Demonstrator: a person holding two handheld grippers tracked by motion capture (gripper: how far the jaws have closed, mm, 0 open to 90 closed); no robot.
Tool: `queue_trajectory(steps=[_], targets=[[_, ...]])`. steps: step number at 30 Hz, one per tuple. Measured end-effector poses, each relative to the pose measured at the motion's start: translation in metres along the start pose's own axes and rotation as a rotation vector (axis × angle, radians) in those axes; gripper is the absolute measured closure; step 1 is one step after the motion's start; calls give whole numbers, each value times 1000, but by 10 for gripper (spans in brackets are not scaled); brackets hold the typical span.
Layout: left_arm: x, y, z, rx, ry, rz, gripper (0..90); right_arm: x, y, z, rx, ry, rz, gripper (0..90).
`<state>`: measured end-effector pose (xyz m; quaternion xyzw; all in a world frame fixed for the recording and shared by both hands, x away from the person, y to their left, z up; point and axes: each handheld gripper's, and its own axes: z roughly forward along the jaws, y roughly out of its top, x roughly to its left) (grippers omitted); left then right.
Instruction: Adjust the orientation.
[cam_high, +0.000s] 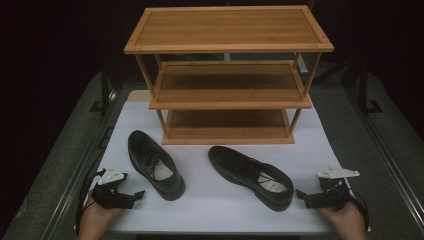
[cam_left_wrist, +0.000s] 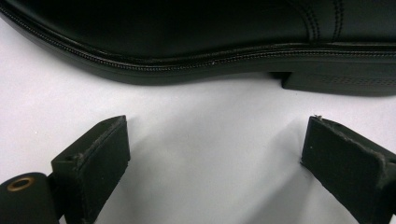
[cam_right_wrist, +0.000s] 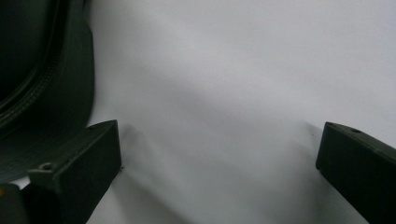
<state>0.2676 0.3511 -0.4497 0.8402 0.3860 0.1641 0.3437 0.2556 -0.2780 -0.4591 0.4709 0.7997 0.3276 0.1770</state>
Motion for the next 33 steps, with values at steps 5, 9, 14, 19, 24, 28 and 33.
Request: queue_trajectory(steps=[5, 9, 14, 19, 24, 28, 33], targets=[[-1, 0, 0, 3, 2, 2, 72, 0, 0, 0, -2, 3, 5, 0], [0, 0, 0, -1, 0, 1, 72, 0, 0, 0, 2, -3, -1, 0], [0, 0, -1, -6, 2, -4, 72, 0, 0, 0, 2, -3, -2, 0], [3, -1, -6, -9, -5, -53, 94, 0, 0, 0, 2, -3, 0, 0], [11, 2, -16, -22, 22, -82, 217, 0, 0, 0, 2, -2, 0, 0], [20, 10, -26, -43, 30, -98, 449, 0, 0, 0, 2, -3, -1, 0], [32, 20, -31, -64, 21, -119, 742, 0, 0, 0, 2, -3, -1, 0]])
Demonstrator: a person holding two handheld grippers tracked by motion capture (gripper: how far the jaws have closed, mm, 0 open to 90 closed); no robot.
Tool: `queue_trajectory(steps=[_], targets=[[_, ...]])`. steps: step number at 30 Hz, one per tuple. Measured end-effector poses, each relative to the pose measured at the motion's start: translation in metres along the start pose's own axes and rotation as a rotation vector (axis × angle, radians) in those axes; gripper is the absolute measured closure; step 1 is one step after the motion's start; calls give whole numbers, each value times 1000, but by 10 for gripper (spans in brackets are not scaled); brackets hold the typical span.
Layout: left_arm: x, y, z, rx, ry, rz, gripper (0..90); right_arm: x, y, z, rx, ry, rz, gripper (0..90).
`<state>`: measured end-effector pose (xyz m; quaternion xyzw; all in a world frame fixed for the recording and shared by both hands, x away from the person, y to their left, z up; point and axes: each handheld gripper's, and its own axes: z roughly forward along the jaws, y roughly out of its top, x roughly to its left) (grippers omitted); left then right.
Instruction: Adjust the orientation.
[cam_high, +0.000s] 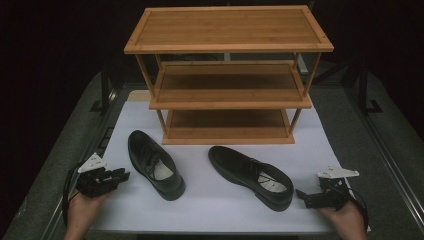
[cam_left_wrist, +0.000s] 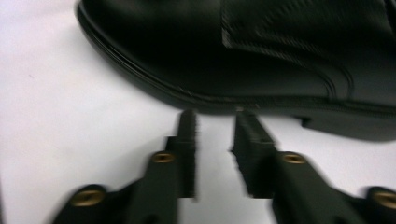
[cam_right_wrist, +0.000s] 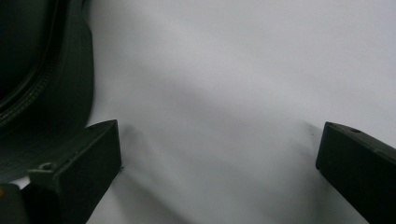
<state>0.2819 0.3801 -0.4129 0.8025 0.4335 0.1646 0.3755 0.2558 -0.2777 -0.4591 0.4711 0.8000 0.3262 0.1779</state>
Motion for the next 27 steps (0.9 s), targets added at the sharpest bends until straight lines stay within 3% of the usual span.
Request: queue_trajectory(steps=[1, 2, 7, 13, 18, 27], targets=[[4, 4, 0, -5, -9, -6, 869, 0, 0, 0, -1, 1, -1, 0], [4, 4, 0, -5, -9, -6, 900, 0, 0, 0, -1, 1, -1, 0], [17, 21, 2, -19, 11, -30, 900, 0, 0, 0, -2, 1, -1, 0], [26, 42, 8, -32, 50, -22, 900, 0, 0, 0, -2, 1, -2, 0], [41, 64, 22, -34, 78, -23, 900, 0, 0, 0, -3, 1, -2, 0], [61, 85, 45, -33, 128, -23, 900, 0, 0, 0, -3, 2, -1, 0]])
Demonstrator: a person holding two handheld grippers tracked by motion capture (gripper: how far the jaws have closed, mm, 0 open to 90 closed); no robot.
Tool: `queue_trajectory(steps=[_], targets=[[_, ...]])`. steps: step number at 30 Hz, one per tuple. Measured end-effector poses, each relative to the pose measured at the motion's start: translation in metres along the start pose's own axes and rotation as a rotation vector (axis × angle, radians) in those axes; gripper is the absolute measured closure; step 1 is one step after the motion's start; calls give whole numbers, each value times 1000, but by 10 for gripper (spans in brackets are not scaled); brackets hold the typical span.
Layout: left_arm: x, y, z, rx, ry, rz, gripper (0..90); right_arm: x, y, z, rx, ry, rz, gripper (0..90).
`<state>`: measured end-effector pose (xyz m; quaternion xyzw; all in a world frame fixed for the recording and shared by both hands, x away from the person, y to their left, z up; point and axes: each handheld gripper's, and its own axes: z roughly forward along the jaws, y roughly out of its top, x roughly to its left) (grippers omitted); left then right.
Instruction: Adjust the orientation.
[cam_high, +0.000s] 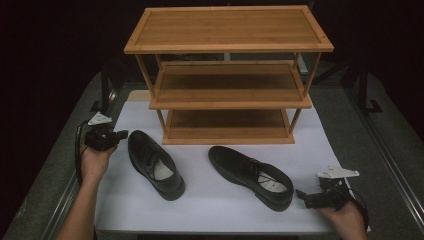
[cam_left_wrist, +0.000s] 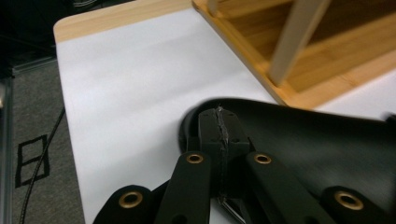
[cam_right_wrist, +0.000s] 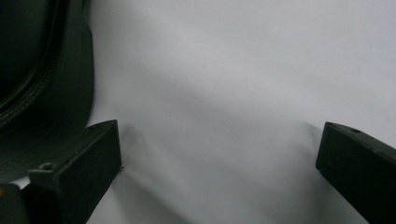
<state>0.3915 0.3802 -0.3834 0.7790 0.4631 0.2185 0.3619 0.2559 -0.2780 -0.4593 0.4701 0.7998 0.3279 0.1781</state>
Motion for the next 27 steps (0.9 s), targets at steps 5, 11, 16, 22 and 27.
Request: queue_trajectory(steps=[5, 11, 16, 22, 27], targets=[[14, 5, 19, 23, 36, 0, 900, 0, 0, 0, 0, 0, 0, 0], [25, 2, 40, 38, 67, -25, 900, 0, 0, 0, 0, 1, 1, 0], [31, -5, 56, 68, 59, -52, 900, 0, 0, 0, -2, 1, 1, 0], [30, -7, 62, 82, 43, -62, 900, 0, 0, 0, -1, 1, 1, 0], [29, -7, 60, 78, 32, -57, 900, 0, 0, 0, -2, 1, 1, 0]])
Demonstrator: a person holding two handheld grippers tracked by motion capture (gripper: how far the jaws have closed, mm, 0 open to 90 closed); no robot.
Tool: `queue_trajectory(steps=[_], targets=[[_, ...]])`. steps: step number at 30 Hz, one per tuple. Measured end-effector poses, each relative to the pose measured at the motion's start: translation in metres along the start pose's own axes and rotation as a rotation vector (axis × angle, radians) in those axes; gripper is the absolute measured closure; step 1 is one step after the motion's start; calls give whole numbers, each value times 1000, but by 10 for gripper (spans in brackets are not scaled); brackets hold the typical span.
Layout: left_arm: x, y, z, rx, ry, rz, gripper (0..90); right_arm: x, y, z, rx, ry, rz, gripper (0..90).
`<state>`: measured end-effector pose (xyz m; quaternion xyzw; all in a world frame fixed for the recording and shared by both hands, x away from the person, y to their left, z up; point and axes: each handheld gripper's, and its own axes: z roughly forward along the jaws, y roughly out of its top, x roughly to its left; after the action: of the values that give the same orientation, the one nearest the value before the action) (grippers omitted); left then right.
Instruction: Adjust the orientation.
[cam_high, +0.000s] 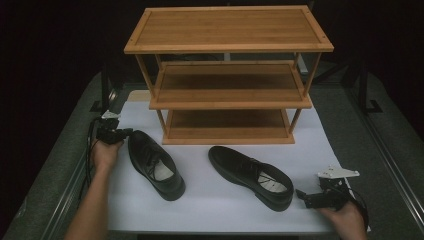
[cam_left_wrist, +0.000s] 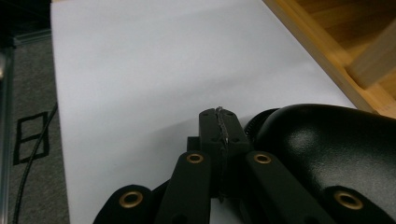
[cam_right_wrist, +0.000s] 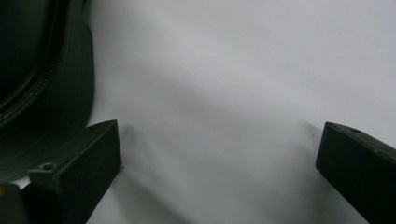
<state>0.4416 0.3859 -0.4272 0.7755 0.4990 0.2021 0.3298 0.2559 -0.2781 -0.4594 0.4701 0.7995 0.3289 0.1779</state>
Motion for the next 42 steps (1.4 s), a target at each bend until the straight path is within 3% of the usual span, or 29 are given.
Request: queue_trajectory(steps=[10, 19, 28, 32, 35, 42], targets=[[-21, -5, -2, -14, -57, 49, 900, 0, 0, 0, 1, 0, 0, 0], [-48, -9, -5, -18, -113, 94, 900, 0, 0, 0, 1, 0, 0, 0], [-68, -13, -8, -16, -147, 122, 900, 0, 0, 0, 1, 0, 0, 0], [-73, -15, -9, -21, -142, 126, 900, 0, 0, 0, 1, 0, 0, 0], [-69, -21, -21, -35, -130, 103, 900, 0, 0, 0, 0, 0, -1, 0], [-70, -40, -52, -30, -127, 114, 900, 0, 0, 0, 0, 0, -1, 0]])
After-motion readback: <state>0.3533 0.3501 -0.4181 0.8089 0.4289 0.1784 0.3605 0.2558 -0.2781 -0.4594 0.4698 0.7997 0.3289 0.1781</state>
